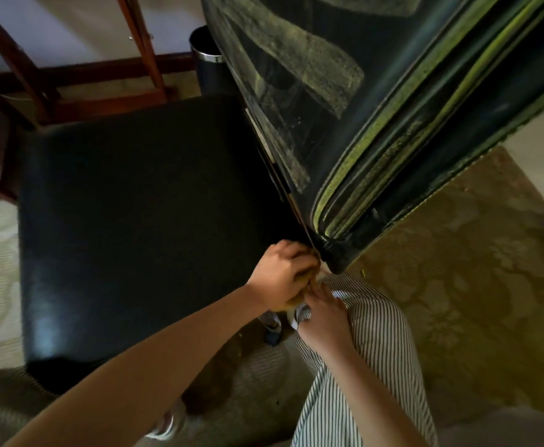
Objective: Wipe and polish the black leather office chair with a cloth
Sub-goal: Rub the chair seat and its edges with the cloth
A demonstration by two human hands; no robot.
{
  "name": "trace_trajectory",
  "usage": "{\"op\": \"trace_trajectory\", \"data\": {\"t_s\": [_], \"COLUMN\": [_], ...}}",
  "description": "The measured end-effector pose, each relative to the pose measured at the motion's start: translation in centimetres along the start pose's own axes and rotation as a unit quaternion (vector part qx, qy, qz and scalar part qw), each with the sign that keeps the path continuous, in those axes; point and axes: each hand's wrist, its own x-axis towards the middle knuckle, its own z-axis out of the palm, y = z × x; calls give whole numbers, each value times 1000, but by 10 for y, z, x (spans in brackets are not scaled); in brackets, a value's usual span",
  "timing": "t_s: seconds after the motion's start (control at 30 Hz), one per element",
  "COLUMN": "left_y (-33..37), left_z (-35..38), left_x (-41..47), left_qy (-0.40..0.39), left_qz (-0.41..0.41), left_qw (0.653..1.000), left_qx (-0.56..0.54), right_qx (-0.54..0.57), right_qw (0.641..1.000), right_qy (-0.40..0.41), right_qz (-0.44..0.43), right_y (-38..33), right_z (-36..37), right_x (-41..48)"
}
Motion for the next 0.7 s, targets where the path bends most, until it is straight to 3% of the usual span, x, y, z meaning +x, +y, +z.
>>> {"op": "trace_trajectory", "data": {"t_s": [0.07, 0.17, 0.33, 0.5, 0.7], "left_y": [-5, -13, -26, -48, -86], "left_z": [2, -4, -22, -31, -40], "left_x": [-6, 5, 37, 75, 109], "left_qy": [-18, -23, 10, 31, 109], "left_qz": [62, 68, -60, -130, -204], "left_qw": [998, 997, 998, 990, 970], "left_qx": [14, 21, 15, 46, 71], "right_qx": [8, 38, 61, 74, 16], "right_qw": [1000, 999, 994, 990, 992], "right_qy": [8, 22, 77, 114, 123], "right_qz": [4, 13, -38, -30, -33], "right_y": [-2, -4, -14, -25, -25], "right_z": [1, -1, -5, -9, -11], "right_x": [-2, -2, 2, 34, 63]}}
